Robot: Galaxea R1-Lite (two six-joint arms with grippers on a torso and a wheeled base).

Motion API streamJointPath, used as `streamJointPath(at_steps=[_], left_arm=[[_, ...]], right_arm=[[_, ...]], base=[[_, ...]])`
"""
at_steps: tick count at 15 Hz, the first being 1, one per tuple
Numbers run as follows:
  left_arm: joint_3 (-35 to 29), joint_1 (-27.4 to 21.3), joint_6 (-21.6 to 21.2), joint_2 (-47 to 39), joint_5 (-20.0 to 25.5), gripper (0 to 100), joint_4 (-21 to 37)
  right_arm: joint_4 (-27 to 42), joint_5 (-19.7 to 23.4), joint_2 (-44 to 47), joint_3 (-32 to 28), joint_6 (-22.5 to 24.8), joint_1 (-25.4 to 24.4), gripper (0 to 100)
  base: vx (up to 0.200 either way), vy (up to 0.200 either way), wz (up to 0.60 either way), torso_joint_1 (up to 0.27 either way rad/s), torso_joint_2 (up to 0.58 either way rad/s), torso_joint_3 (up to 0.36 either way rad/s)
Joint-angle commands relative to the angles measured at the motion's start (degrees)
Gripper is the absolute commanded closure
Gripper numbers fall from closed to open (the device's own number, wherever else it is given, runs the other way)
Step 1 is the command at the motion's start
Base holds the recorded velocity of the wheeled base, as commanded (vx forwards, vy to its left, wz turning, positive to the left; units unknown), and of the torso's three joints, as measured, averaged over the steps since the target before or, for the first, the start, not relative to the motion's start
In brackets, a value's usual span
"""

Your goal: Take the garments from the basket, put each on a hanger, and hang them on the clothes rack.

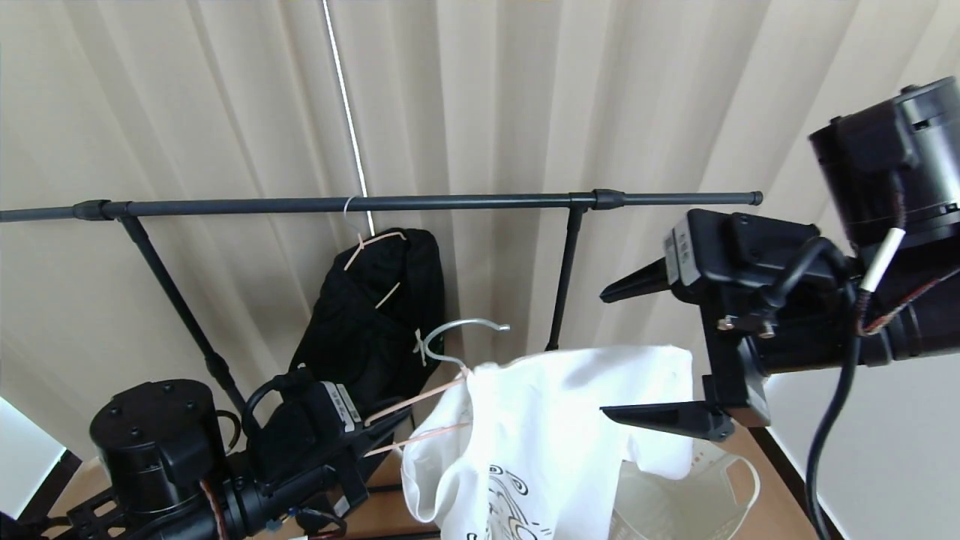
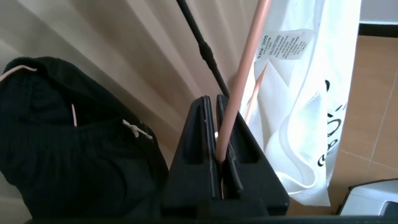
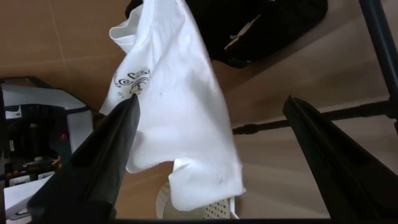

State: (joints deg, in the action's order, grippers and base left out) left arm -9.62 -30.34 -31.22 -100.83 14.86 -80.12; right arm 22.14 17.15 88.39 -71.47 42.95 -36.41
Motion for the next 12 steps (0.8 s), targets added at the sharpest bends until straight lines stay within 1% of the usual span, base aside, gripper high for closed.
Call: streamJointPath(at_steps=[1, 2, 4, 7, 12], left_arm=[[-0.14, -0.95, 0.02, 0.63, -0.01, 100, -0.13], [-0.23, -1.74, 0.02, 0.63, -0.01, 100, -0.13], [-0.31, -2.79, 0.02, 0.55, -0.01, 100, -0.13], [-0.05, -3.14, -0.42, 0.72, -0.01, 100, -0.13], [0.13, -3.76, -0.77, 1.16, -0.01, 100, -0.13]], right_arm=[[-0.08, -0.54, 5.21, -1.30, -0.06, -0.76, 0], [-0.25, -1.68, 6.70, -1.74, 0.03, -0.76, 0], [-0.34, -2.21, 8.11, -2.18, -0.06, -0.76, 0], [-0.17, -2.21, 8.29, -3.41, 0.03, -0.50, 0], [-0.17, -2.21, 7.93, -3.59, 0.03, -0.15, 0]], base=[[0.000, 0.000, 0.00, 0.000, 0.00, 0.000], [0.000, 0.000, 0.00, 0.000, 0.00, 0.000], [0.000, 0.000, 0.00, 0.000, 0.00, 0.000], [0.000, 0.000, 0.00, 0.000, 0.00, 0.000], [0.000, 0.000, 0.00, 0.000, 0.00, 0.000]])
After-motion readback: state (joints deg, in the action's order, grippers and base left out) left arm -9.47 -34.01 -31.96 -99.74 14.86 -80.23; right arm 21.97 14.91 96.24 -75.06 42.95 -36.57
